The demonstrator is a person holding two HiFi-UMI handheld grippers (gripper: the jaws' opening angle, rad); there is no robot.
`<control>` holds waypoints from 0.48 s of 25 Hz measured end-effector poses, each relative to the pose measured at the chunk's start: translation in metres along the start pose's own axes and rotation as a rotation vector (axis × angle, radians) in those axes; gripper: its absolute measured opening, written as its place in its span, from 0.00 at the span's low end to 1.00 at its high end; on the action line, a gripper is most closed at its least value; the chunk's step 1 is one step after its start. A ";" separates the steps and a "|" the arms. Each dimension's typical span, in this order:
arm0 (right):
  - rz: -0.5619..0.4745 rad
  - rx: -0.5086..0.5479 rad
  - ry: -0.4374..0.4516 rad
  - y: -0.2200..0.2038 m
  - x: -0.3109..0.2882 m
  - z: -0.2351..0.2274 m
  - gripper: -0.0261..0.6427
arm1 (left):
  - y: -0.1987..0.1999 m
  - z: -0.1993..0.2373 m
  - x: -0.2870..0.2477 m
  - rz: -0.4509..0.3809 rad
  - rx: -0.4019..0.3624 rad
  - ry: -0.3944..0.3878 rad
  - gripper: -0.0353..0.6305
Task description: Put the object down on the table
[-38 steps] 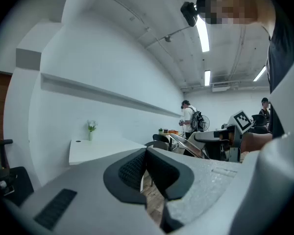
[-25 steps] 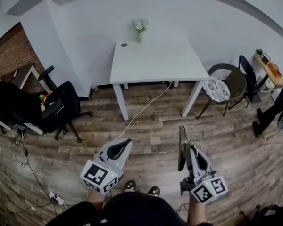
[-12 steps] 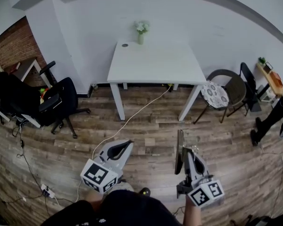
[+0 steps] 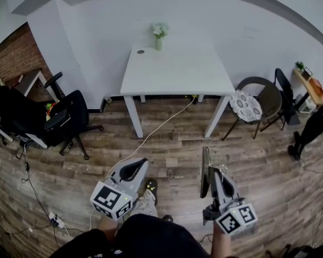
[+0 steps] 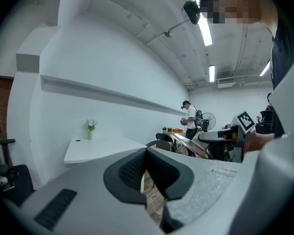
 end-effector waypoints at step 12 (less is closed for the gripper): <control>-0.022 0.015 -0.077 0.023 -0.058 -0.029 0.05 | 0.014 0.058 -0.072 -0.024 0.009 -0.073 0.05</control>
Point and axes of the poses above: the fingertips, and each gripper's own axes: x backward along the fingers, z to its left, y out of its top, the point moved 9 cm from there along x, backward along the fingers, and after that the axes turned 8 degrees about z, right-handed, at the moved point
